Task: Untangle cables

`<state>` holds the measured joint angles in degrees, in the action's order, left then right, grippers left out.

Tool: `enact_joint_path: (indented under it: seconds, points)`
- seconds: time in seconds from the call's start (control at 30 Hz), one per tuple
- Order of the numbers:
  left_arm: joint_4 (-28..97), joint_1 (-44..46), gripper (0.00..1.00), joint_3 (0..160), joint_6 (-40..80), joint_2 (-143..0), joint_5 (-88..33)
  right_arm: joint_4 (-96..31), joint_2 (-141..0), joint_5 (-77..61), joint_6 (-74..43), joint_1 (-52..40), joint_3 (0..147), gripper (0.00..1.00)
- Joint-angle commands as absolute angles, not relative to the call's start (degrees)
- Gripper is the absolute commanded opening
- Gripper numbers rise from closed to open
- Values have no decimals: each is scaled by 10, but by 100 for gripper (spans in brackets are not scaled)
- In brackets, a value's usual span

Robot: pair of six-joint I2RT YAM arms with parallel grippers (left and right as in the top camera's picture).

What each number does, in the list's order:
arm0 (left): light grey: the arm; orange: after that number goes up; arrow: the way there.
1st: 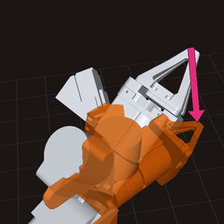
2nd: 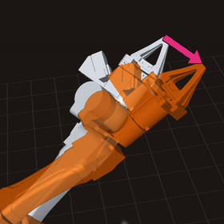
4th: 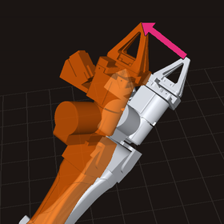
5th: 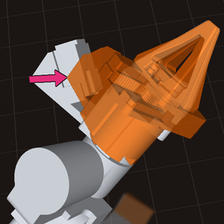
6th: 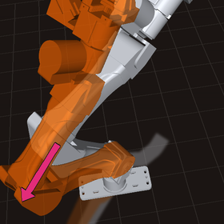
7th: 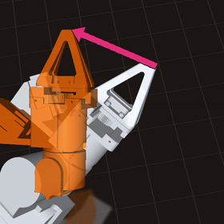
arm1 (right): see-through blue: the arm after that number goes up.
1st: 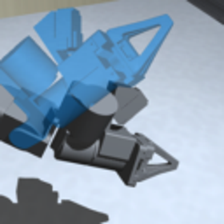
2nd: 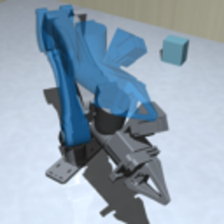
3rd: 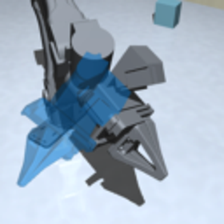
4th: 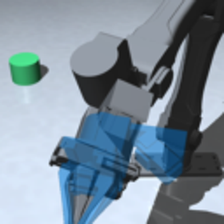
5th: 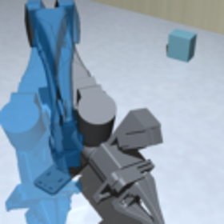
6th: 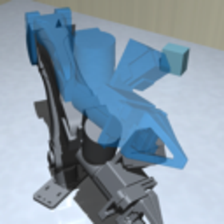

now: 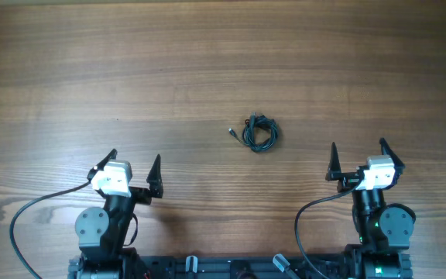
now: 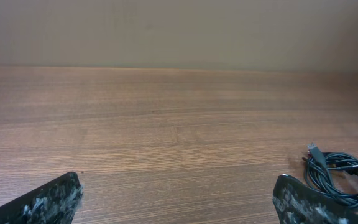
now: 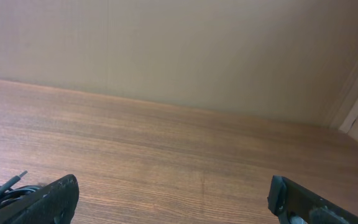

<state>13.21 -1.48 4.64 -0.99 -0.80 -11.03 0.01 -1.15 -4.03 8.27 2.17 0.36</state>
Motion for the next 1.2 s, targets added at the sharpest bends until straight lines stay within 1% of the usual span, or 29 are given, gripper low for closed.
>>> enact_joint_path:
  seconds: [0.0,0.87,0.97,1.0,1.1,1.13,1.17]
  points:
    - [129,-18,99,41,-9,-5,-115,1,-6,-43,90,19,3,100]
    - [129,-18,100,41,-9,-5,-110,2,-6,-43,90,19,3,100]
    - [113,-17,100,41,-8,-5,-159,2,-6,-43,90,19,3,100]
    - [101,-17,100,42,10,-5,-176,1,-6,-43,90,19,3,100]
    - [77,-17,100,42,148,-5,-179,2,-6,-43,90,19,3,100]
    - [77,-17,100,44,188,-5,-198,1,-6,-43,90,19,3,100]
    - [77,-17,100,46,199,-5,-209,2,-6,-43,90,19,3,100]
